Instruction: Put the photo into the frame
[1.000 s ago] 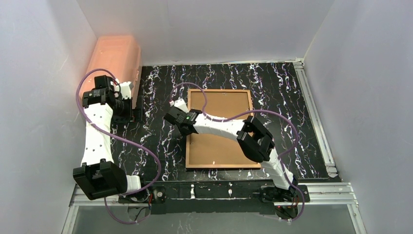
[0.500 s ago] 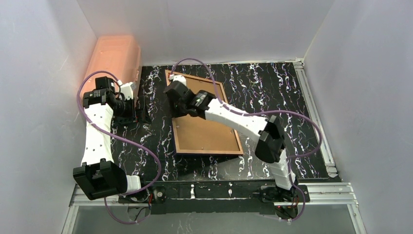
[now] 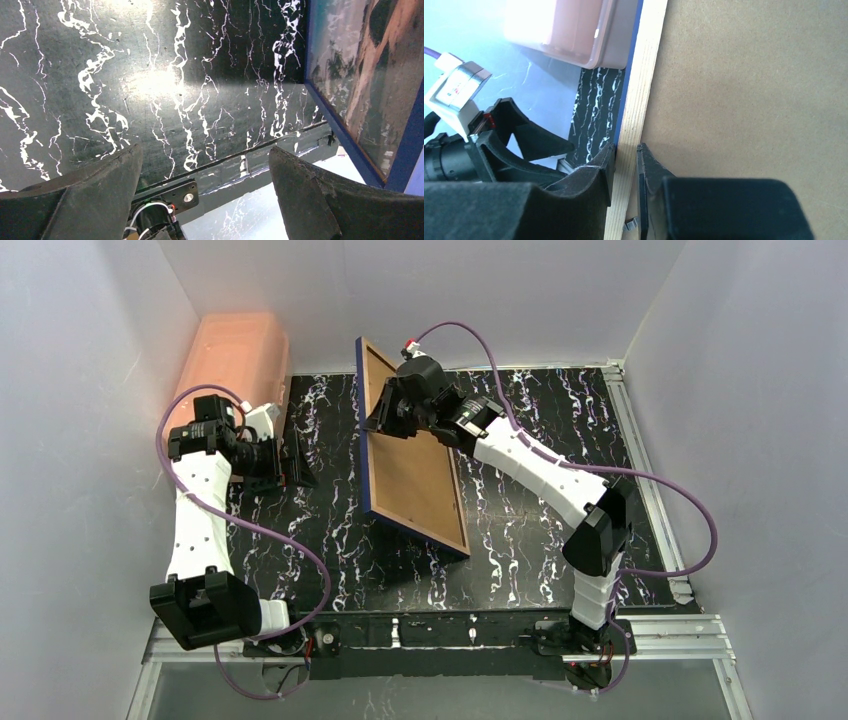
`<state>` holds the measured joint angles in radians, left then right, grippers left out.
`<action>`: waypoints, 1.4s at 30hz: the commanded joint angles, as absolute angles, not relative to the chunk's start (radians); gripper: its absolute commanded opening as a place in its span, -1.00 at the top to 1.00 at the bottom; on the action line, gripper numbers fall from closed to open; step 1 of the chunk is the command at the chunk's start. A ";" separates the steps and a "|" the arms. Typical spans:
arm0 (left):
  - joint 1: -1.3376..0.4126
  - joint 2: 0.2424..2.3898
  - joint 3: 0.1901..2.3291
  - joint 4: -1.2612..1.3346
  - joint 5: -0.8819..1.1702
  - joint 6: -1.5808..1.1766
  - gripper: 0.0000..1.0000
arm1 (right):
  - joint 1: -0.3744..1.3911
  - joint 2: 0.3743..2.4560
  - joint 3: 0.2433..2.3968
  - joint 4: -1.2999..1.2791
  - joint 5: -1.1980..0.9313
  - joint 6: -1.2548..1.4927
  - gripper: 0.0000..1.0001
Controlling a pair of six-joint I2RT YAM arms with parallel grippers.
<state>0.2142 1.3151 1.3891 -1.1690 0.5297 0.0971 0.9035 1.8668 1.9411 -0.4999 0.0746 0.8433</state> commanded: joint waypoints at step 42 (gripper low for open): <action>-0.278 1.559 1.630 -0.709 0.611 -0.285 -0.65 | 0.646 1.426 1.512 -0.397 -0.029 0.812 -0.77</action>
<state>-0.2703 1.5330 1.5925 -0.7364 0.6106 -0.2684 0.6418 1.4631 1.4765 -0.4442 0.0189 0.8345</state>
